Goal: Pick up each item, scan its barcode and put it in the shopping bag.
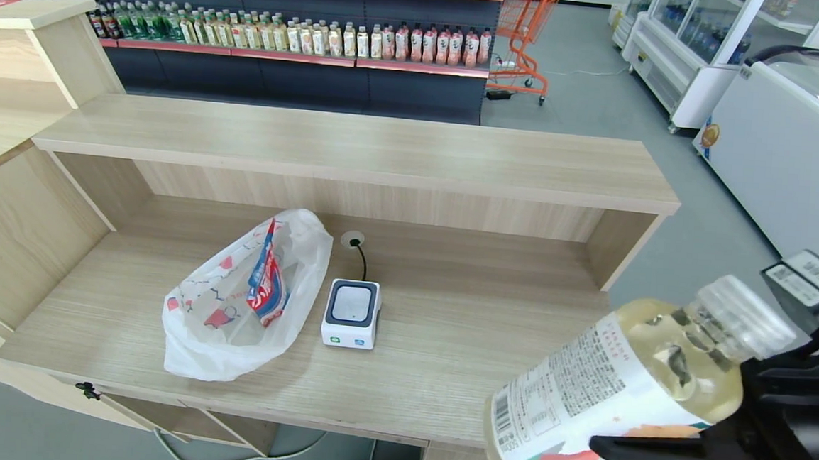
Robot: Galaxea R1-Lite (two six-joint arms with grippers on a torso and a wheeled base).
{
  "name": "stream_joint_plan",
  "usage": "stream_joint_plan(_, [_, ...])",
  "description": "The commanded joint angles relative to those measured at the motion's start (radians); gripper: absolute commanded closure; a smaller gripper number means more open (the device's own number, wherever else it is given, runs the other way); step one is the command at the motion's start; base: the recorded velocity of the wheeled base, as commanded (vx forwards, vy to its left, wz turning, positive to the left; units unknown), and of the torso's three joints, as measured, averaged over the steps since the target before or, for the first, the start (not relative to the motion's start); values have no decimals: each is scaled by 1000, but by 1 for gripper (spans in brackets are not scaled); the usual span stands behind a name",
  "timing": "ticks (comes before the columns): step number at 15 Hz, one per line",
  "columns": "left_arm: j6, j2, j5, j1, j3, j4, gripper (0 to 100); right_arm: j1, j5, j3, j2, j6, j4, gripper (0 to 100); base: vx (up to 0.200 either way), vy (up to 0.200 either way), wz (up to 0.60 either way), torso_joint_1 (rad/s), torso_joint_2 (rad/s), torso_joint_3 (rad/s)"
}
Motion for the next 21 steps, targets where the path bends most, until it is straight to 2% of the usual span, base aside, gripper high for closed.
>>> stream_joint_plan(1, [0, 0, 0, 0, 0, 0, 0, -13, 41, -6, 29, -37, -77, 100, 0, 0, 0, 0, 0, 0])
stream_joint_plan(3, [0, 0, 0, 0, 0, 0, 0, -13, 89, 10, 57, -82, -192, 100, 0, 0, 0, 0, 0, 0])
stream_joint_plan(6, [0, 2, 0, 0, 0, 0, 0, -51, 230, 45, 92, -182, -339, 100, 0, 0, 0, 0, 0, 0])
stream_joint_plan(8, [0, 2, 0, 0, 0, 0, 0, -70, 270, 62, 132, -195, -442, 100, 0, 0, 0, 0, 0, 0])
stream_joint_plan(11, [0, 0, 0, 0, 0, 0, 0, -111, 328, 106, 233, -203, -695, 100, 0, 0, 0, 0, 0, 0])
stream_joint_plan(12, [0, 0, 0, 0, 0, 0, 0, -111, 328, 106, 233, -203, -695, 100, 0, 0, 0, 0, 0, 0])
stream_joint_plan(13, [0, 2, 0, 0, 0, 0, 0, -133, 372, 103, 288, -205, -810, 100, 0, 0, 0, 0, 0, 0])
stream_joint_plan(14, [0, 2, 0, 0, 0, 0, 0, -131, 405, 105, 310, -205, -868, 100, 0, 0, 0, 0, 0, 0])
stream_joint_plan(21, [0, 0, 0, 0, 0, 0, 0, -113, 497, 53, 357, -275, -881, 100, 0, 0, 0, 0, 0, 0])
